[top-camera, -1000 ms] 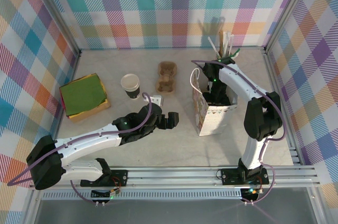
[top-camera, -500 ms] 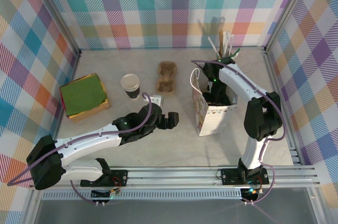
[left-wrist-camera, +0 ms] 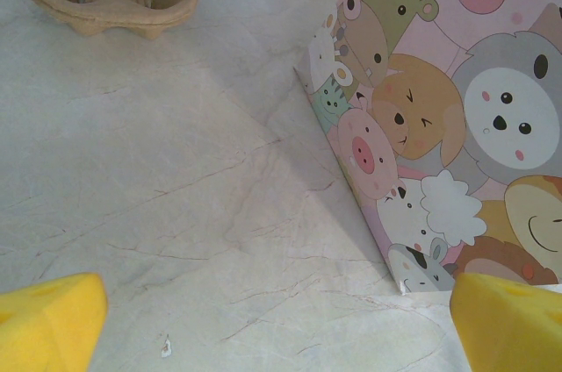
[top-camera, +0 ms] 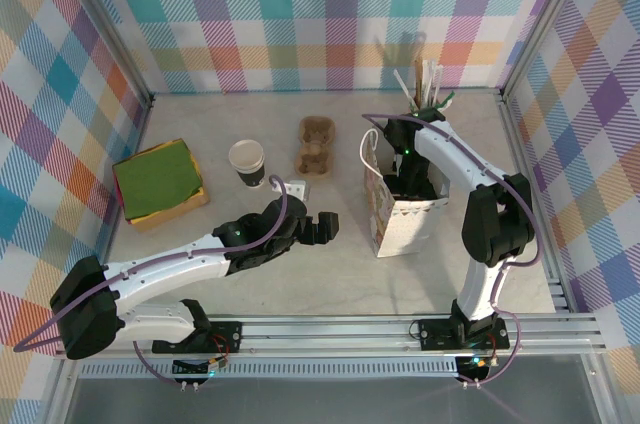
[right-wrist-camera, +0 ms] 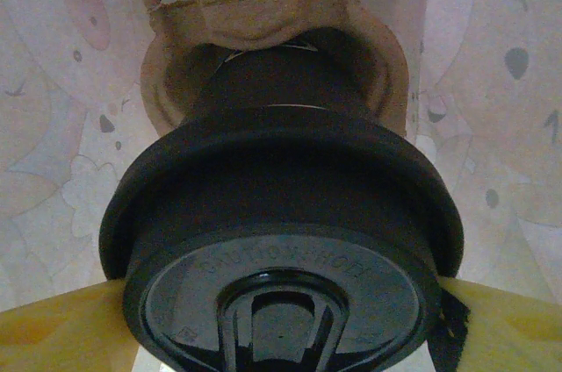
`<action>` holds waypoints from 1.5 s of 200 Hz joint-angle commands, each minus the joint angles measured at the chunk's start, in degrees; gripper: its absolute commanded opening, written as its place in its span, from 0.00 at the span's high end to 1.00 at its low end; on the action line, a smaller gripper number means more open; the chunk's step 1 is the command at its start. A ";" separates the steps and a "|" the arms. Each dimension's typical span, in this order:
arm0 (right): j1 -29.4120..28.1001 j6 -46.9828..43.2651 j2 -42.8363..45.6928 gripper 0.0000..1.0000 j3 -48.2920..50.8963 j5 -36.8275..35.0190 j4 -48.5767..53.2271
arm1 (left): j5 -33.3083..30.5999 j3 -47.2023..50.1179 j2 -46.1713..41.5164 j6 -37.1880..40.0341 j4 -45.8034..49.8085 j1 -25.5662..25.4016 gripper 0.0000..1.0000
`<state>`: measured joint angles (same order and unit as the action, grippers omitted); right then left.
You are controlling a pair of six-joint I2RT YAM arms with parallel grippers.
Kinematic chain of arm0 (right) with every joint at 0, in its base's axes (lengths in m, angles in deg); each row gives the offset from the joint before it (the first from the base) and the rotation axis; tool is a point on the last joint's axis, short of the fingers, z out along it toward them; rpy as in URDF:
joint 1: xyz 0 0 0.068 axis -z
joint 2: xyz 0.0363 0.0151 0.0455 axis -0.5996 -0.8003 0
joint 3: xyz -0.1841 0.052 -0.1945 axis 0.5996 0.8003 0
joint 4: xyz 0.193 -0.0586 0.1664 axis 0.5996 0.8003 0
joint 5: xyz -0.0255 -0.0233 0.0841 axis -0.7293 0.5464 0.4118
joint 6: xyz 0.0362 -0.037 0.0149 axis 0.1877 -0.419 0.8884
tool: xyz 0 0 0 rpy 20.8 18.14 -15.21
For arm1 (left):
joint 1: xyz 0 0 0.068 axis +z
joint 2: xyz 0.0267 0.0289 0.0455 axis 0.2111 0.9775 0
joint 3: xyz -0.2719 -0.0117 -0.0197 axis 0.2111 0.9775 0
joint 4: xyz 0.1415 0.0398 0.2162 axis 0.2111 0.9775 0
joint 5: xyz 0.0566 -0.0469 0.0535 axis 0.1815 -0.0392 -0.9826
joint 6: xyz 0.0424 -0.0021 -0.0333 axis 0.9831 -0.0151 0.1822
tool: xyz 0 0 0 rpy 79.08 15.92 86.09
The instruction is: Pack the takeout coffee
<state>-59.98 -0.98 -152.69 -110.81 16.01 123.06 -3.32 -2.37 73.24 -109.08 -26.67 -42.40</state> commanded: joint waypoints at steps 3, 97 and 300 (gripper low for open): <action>0.20 0.02 -0.79 0.18 0.19 0.90 -1.22 | 0.29 -2.02 0.47 -0.08 0.58 0.56 0.00; 0.11 0.42 0.10 0.18 0.11 1.19 -0.53 | 0.49 -2.02 0.59 -0.12 0.23 0.54 0.00; 0.11 0.49 0.82 0.17 0.09 0.99 -0.16 | 0.46 -2.20 0.55 -0.12 0.40 0.60 0.00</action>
<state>-59.98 -0.94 -152.67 -110.81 16.20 123.11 -3.29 -3.07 73.96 -109.08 -26.69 -42.40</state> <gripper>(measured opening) 0.823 0.996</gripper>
